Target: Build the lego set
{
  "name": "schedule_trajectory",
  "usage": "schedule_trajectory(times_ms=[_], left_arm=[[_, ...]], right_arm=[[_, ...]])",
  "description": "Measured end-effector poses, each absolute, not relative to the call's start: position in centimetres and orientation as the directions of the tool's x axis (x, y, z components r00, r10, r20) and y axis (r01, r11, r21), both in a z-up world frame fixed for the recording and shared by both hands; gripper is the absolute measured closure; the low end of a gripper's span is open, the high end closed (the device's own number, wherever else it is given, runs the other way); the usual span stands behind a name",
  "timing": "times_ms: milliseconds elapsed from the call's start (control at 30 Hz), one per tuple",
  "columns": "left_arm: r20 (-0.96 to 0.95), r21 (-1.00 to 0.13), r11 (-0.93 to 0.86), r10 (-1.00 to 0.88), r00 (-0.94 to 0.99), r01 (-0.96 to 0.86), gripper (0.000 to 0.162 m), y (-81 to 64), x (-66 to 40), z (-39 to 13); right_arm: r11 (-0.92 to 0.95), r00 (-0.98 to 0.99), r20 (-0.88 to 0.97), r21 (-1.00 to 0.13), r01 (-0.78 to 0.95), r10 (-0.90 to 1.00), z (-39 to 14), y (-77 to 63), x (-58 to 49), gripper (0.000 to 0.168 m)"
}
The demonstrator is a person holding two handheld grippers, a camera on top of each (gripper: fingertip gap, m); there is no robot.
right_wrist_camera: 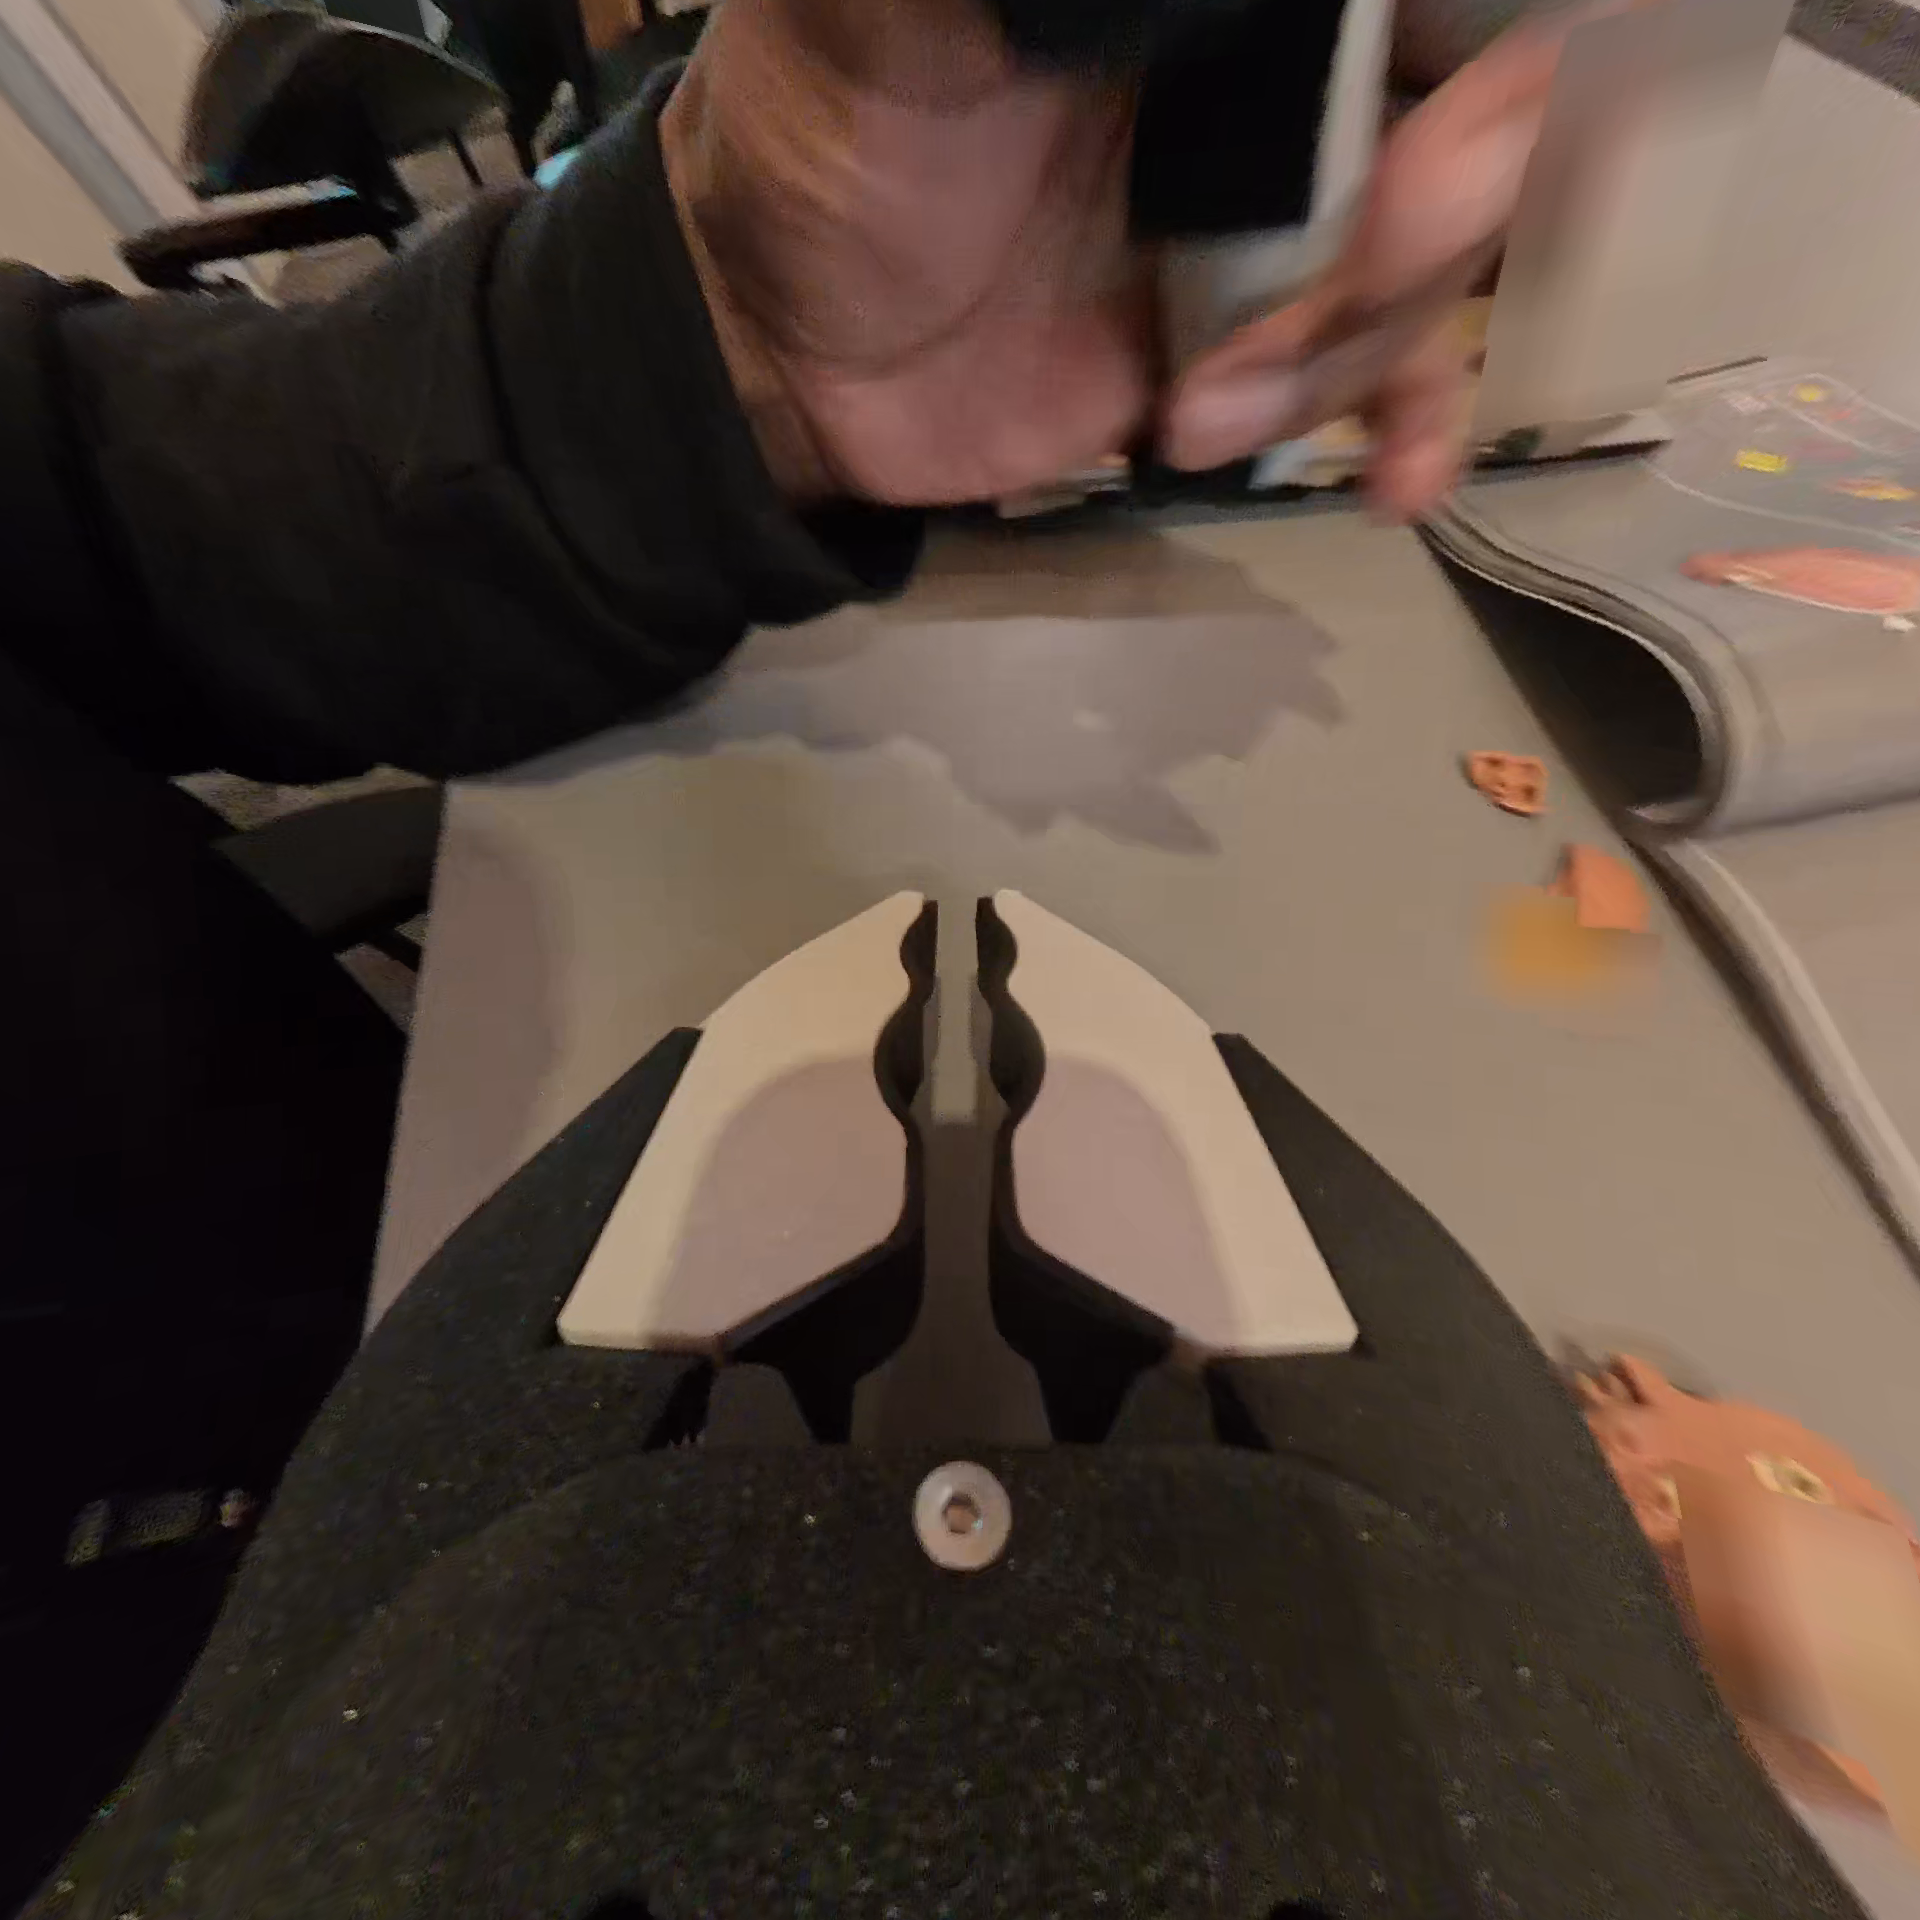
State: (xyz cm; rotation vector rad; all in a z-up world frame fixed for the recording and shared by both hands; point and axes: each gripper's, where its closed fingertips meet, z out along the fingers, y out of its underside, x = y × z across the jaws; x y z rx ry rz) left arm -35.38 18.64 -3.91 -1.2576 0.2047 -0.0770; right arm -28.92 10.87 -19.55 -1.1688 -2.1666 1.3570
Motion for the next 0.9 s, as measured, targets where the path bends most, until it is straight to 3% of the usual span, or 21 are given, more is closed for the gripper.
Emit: schedule_trajectory(times_ms=[100, 233, 333, 433, 567, 900], left_arm=[[-0.174, -0.966, -0.141, -0.275, 0.946, -0.219, 0.116, 19.9, -36.2, -11.6], [-0.230, -0.765, -0.453, -0.472, 0.851, -0.457, 0.119, 19.3, -35.9, -17.7], [-0.210, -0.615, -0.535, -0.598, 0.774, -0.580, 0.120, 19.3, -35.4, -20.4], [-0.187, -0.519, -0.607, -0.606, 0.773, -0.602, 0.117, 20.3, -36.2, -22.6], [-0.090, -0.479, -0.692, -0.574, 0.814, -0.541, 0.114, 20.4, -36.4, -24.5], [-0.085, -0.461, -0.729, -0.531, 0.843, -0.506, 0.112, 19.7, -35.7, -24.7]], right_arm=[[0.237, -0.596, -0.109, -0.849, 0.472, 0.796, -19.5, 12.6, -29.0, 0.161], [0.248, -0.612, -0.113, -0.845, 0.473, 0.782, -19.2, 13.7, -28.8, 0.161], [0.230, -0.613, -0.136, -0.846, 0.480, 0.778, -19.0, 14.4, -28.7, 0.162], [0.225, -0.607, -0.133, -0.850, 0.477, 0.784, -18.8, 15.0, -28.7, 0.162], [0.234, -0.607, -0.130, -0.844, 0.482, 0.784, -19.0, 15.4, -28.5, 0.162], [0.222, -0.600, -0.135, -0.847, 0.482, 0.789, -18.8, 15.7, -28.4, 0.162]])
